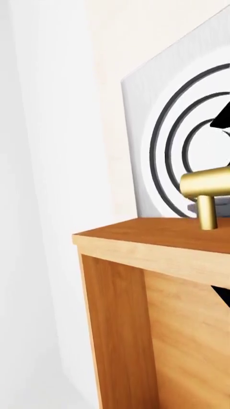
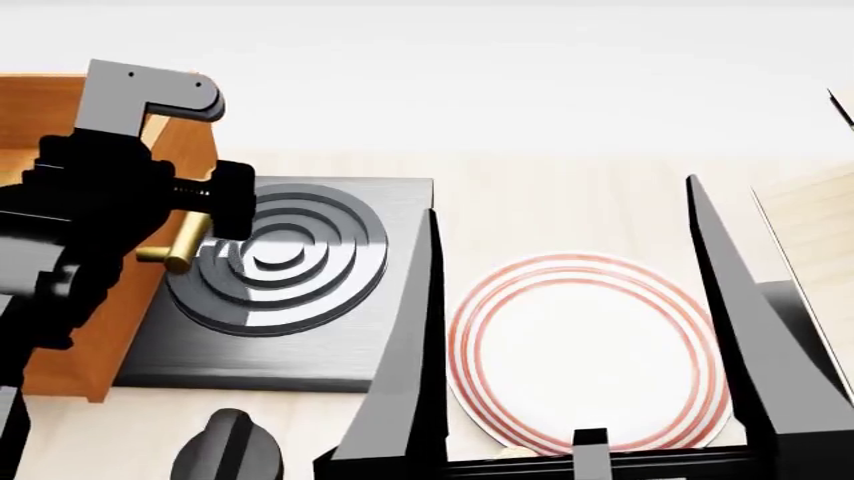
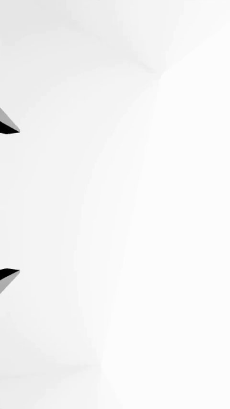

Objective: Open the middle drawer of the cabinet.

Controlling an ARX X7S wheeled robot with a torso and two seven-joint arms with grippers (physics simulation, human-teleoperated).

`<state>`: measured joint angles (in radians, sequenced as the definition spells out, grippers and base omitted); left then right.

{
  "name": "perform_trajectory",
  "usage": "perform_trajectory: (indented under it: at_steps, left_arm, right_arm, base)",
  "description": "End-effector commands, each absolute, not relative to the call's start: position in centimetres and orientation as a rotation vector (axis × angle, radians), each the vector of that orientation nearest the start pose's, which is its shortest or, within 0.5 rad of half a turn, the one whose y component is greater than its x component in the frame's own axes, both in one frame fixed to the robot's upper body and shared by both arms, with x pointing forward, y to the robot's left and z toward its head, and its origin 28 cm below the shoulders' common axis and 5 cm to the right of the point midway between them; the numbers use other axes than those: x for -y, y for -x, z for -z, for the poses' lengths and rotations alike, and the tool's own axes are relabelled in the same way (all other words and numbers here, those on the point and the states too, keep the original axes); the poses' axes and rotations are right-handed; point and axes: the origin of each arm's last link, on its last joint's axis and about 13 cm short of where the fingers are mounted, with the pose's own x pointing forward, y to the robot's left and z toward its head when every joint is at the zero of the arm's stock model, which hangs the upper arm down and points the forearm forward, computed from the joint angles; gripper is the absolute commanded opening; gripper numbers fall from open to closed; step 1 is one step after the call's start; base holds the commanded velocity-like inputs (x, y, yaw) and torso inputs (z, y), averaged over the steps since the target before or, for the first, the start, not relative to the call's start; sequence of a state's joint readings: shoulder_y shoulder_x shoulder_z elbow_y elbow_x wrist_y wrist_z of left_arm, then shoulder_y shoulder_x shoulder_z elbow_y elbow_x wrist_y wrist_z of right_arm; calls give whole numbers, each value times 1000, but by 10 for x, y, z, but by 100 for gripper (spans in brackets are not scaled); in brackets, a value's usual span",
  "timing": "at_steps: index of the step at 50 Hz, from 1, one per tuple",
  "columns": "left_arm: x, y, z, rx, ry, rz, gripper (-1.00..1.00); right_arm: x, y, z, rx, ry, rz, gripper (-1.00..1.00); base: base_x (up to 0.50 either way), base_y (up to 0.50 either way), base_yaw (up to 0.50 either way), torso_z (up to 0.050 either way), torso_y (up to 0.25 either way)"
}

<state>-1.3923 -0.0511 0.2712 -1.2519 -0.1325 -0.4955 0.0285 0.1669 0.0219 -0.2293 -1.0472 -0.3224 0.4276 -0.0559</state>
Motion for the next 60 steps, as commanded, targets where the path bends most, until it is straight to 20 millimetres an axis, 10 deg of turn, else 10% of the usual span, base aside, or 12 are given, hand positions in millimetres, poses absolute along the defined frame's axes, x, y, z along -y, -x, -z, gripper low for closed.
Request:
perform_trajectory:
  at_steps: [1,60]
  left_arm:
    - [-187,-424,-204,-344,20,197,100]
    - [-186,-382,-217,110,-95,47,100]
  right_arm:
    - [81,-162,-216,797,230,-31,100]
    - [78,-162,-216,802,231,-45,100]
  base:
    - [0,0,-3,0,0]
    - [-1,-1,-2,0,1]
